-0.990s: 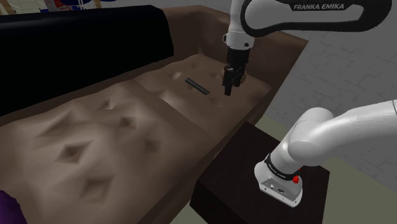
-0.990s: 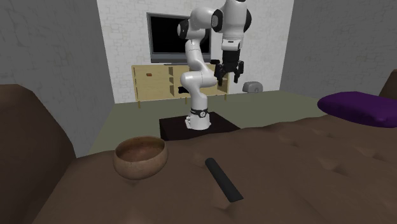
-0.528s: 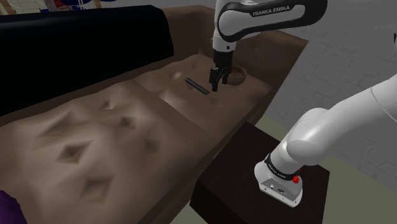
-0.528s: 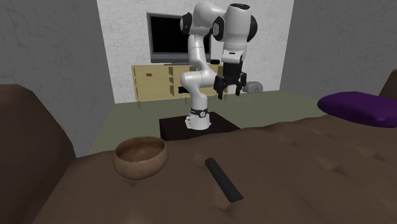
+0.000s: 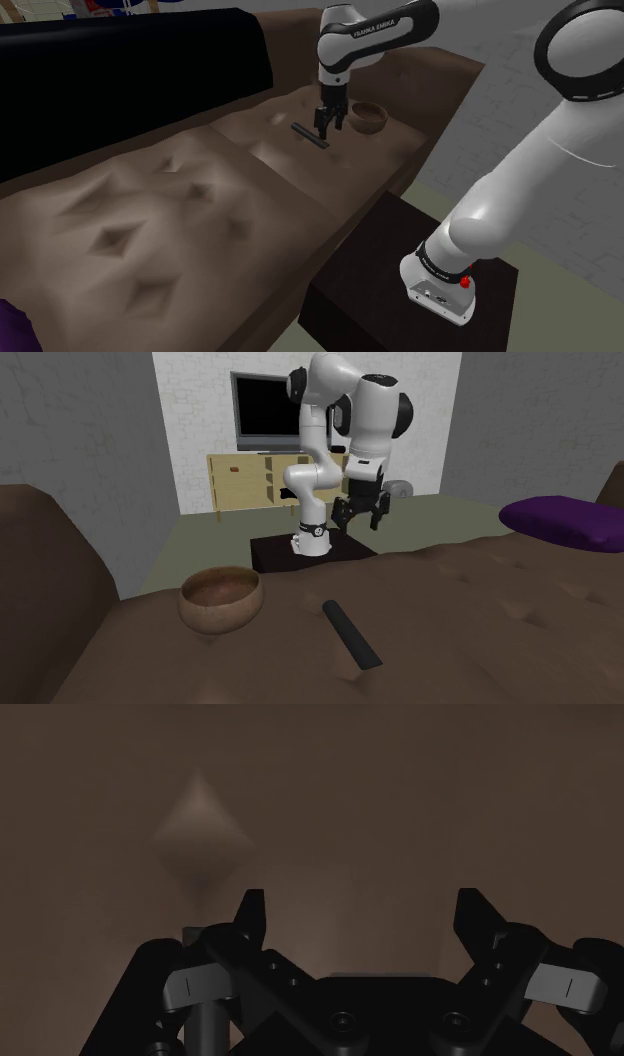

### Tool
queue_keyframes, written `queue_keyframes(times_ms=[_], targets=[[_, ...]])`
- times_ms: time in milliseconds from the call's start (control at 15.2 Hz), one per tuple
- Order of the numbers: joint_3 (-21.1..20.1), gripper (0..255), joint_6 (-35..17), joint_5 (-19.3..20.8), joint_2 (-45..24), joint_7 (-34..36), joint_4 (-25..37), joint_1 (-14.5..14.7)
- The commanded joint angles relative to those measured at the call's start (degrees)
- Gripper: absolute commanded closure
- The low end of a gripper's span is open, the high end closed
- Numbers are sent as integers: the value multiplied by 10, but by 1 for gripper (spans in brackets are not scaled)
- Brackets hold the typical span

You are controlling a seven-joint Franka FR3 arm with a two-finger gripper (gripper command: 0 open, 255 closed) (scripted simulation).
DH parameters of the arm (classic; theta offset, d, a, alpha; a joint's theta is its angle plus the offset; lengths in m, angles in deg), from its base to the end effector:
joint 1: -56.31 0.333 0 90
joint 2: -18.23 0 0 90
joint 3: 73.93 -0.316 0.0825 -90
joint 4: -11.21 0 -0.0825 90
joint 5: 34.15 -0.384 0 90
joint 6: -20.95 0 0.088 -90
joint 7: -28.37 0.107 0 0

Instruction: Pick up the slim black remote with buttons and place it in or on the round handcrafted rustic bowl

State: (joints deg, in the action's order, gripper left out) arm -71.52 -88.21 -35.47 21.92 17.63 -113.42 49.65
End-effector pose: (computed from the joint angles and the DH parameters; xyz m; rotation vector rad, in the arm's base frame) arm 0.4921 -0.0770 0.4043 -3.0677 -0.0302 0.3056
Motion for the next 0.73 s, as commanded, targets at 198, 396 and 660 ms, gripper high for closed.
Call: queue_keyframes(times_ms=[198, 396, 660], targets=[[13, 0, -22, 4, -106, -12, 83, -13], [20, 0, -27, 4, -171, -19, 142, -21], [26, 0, -25, 1, -259, -27, 231, -33]])
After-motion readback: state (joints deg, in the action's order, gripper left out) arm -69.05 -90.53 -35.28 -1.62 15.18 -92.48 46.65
